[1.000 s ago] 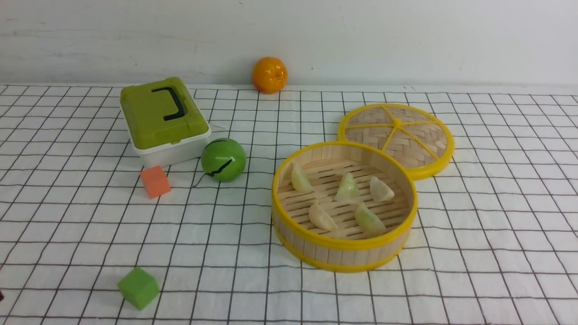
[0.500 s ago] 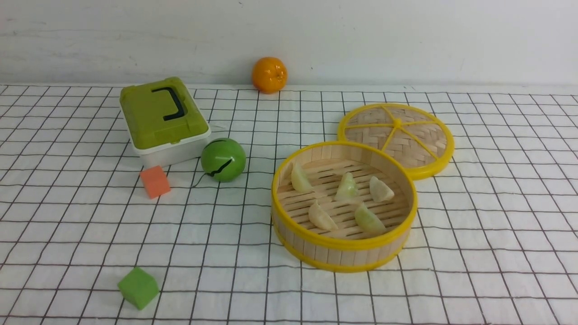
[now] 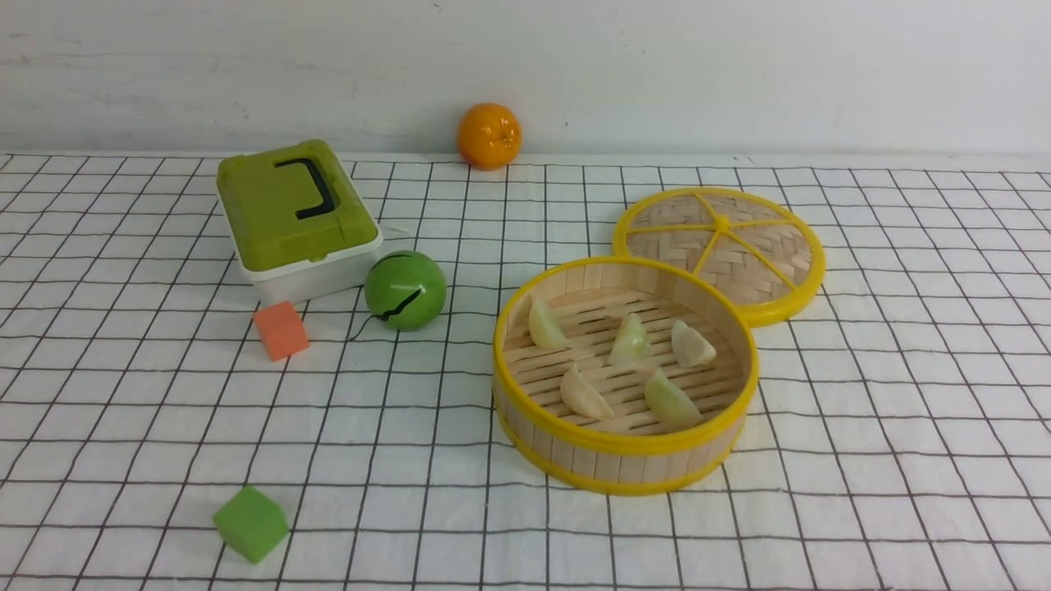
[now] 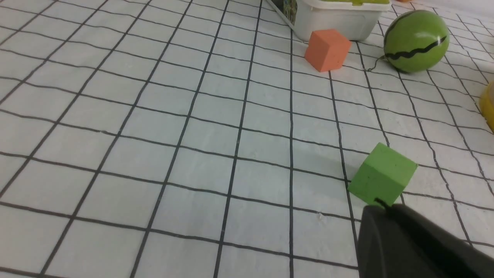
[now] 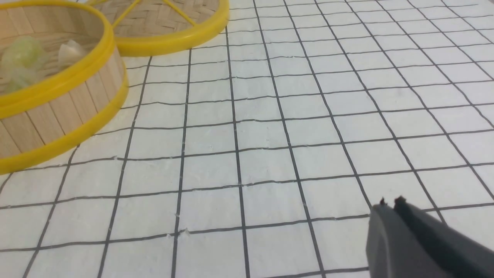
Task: Put the dumplings into the steamer on the table with the white tablecloth.
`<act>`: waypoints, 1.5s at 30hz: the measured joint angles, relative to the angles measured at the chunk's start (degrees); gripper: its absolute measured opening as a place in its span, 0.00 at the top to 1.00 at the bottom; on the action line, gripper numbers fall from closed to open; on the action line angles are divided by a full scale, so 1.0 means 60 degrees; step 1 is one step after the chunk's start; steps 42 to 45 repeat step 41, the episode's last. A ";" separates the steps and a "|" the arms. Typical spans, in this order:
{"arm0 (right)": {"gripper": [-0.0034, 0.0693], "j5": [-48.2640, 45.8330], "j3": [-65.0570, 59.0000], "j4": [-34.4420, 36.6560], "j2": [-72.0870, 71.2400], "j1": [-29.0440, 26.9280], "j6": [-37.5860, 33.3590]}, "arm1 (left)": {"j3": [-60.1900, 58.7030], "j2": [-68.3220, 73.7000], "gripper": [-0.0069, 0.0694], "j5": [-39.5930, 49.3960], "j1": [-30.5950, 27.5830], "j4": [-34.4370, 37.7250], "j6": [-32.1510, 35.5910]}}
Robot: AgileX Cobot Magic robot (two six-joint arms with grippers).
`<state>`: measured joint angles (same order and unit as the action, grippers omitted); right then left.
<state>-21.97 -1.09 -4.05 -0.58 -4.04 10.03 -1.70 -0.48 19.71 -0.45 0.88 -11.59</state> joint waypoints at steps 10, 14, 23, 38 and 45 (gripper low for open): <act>0.92 0.0000 0.0000 0.0008 0.0000 0.0000 0.0000 | 0.0000 0.0000 0.93 0.0000 0.0000 -0.0012 0.0000; 0.92 0.0000 0.0000 0.0008 0.0000 0.0000 0.0000 | 0.0000 0.0000 0.93 0.0000 0.0000 -0.0012 0.0000; 0.92 0.0000 0.0000 0.0008 0.0000 0.0000 0.0000 | 0.0000 0.0000 0.93 0.0000 0.0000 -0.0014 0.0000; 0.90 0.0000 0.0000 0.0008 0.0000 0.0000 0.0000 | 0.0000 0.0000 0.92 0.0000 0.0000 -0.0014 0.0000; 0.90 0.0000 0.0000 0.0008 0.0000 0.0000 0.0000 | 0.0000 0.0000 0.92 0.0000 0.0000 -0.0014 0.0000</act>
